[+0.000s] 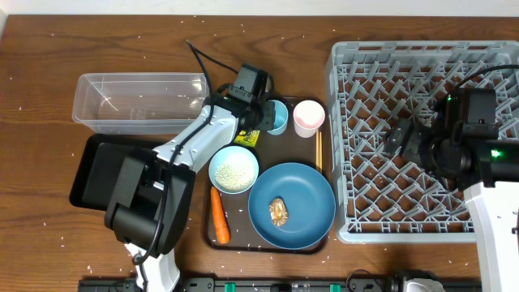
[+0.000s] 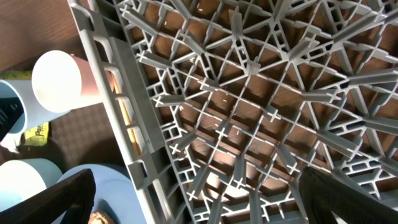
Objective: Sort waste into correct bins and load items into the dishwasher rack
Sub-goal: 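Grasp the blue cup on the brown tray with the left gripper, then hand the blue cup from the left gripper to the right gripper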
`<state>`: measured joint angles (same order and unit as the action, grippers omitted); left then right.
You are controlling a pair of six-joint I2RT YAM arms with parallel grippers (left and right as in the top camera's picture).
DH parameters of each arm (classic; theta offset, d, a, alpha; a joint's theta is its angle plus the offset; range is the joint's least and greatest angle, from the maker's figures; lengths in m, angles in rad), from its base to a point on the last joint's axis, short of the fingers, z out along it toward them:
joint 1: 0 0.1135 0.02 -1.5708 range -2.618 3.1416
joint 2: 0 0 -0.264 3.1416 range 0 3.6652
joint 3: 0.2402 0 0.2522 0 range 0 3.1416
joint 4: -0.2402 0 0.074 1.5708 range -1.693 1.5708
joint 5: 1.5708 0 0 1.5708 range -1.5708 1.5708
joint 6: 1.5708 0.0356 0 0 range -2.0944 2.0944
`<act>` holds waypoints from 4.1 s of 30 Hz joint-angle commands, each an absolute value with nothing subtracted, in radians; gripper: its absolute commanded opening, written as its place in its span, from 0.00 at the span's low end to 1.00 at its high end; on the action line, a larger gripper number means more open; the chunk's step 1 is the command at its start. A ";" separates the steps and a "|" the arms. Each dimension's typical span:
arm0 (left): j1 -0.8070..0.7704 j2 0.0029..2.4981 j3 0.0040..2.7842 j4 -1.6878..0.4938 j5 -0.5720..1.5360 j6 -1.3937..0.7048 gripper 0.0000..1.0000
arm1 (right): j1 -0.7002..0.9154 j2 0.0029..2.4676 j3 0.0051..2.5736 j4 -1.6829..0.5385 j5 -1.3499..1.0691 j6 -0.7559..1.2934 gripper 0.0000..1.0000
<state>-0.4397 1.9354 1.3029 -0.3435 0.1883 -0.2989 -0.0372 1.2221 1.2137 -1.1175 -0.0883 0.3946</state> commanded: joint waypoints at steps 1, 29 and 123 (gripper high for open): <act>-0.442 1.941 1.313 -0.352 0.202 -0.294 0.09 | -0.046 1.224 1.229 -1.120 -0.078 0.403 0.99; -0.307 1.408 1.313 -0.564 1.002 0.052 0.06 | -0.043 1.155 1.229 -0.855 -1.076 -0.105 0.99; -0.188 1.406 1.313 -0.427 1.187 -0.065 0.88 | -0.785 1.353 1.229 -1.059 -0.295 0.457 0.48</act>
